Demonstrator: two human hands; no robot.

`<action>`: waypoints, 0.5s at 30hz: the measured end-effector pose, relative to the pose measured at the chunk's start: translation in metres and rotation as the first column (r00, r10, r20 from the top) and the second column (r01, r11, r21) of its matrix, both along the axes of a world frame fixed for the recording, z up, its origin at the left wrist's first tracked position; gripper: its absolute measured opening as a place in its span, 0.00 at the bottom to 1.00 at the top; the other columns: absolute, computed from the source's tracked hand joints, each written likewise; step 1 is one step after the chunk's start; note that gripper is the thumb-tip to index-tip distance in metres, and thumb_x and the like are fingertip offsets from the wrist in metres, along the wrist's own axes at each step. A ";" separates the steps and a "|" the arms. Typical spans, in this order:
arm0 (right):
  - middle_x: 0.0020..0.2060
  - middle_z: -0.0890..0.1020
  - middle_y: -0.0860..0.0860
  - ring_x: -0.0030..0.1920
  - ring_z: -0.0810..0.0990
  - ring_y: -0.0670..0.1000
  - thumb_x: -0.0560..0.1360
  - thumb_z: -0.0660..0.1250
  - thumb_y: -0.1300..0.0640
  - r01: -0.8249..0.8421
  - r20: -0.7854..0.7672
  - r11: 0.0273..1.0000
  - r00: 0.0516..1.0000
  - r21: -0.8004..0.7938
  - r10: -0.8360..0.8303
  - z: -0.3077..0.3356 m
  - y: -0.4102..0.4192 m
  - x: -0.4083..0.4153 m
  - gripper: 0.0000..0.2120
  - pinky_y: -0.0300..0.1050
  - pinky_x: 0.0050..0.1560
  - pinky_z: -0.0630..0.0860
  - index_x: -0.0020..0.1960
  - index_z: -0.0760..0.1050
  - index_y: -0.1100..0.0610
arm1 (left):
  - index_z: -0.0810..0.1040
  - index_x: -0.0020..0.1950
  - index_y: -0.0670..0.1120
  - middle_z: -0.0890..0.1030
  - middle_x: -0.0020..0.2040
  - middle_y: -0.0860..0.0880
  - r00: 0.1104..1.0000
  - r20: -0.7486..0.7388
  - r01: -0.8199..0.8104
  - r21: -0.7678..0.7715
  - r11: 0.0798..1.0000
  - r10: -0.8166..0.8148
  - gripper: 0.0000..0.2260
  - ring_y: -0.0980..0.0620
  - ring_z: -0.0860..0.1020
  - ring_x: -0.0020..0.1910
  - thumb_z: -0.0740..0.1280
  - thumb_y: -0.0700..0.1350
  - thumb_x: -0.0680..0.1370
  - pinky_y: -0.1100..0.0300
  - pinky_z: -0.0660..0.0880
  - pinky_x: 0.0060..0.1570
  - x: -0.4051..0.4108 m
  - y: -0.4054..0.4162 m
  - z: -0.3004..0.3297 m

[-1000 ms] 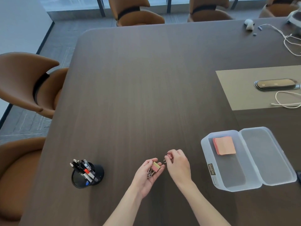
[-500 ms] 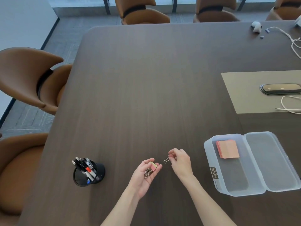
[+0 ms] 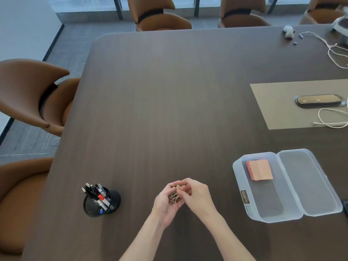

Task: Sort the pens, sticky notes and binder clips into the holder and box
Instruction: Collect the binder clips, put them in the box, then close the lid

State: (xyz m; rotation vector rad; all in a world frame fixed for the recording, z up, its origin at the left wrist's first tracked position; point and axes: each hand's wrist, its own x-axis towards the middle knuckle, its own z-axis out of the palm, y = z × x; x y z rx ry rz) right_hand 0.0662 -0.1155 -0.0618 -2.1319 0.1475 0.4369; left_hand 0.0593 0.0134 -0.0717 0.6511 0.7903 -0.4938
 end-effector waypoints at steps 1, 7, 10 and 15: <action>0.38 0.83 0.45 0.39 0.82 0.42 0.74 0.71 0.52 0.002 0.006 1.000 1.000 -0.029 -0.002 0.000 0.001 -0.001 0.03 0.43 0.44 0.80 0.48 0.81 0.45 | 0.77 0.61 0.34 0.81 0.54 0.31 1.000 0.000 0.004 -0.007 1.000 -0.004 0.13 0.38 0.84 0.51 0.56 0.33 0.81 0.49 0.83 0.46 0.000 0.001 0.001; 0.42 0.76 0.44 0.42 0.79 0.44 0.74 0.69 0.49 0.040 0.056 0.985 0.998 -0.170 -0.031 0.000 0.004 -0.007 0.05 0.45 0.45 0.79 0.47 0.81 0.49 | 0.76 0.64 0.37 0.83 0.48 0.40 0.998 0.000 0.057 0.036 0.998 -0.057 0.13 0.45 0.84 0.43 0.58 0.36 0.82 0.53 0.82 0.42 0.000 -0.004 0.007; 0.45 0.76 0.42 0.46 0.78 0.44 0.75 0.69 0.48 0.111 0.103 0.974 0.990 -0.196 -0.093 0.005 -0.003 -0.010 0.05 0.43 0.46 0.78 0.47 0.80 0.48 | 0.76 0.63 0.37 0.81 0.49 0.39 0.997 -0.007 0.077 0.060 0.995 -0.077 0.11 0.43 0.82 0.44 0.62 0.35 0.81 0.52 0.81 0.43 0.003 -0.012 0.006; 0.42 0.80 0.44 0.43 0.80 0.45 0.74 0.71 0.53 0.157 0.120 0.971 0.983 -0.181 -0.137 0.014 -0.028 -0.017 0.03 0.43 0.47 0.78 0.47 0.79 0.49 | 0.75 0.60 0.36 0.81 0.44 0.42 0.987 0.030 0.156 0.111 0.981 -0.161 0.11 0.47 0.83 0.40 0.64 0.34 0.79 0.58 0.79 0.39 0.007 -0.037 0.009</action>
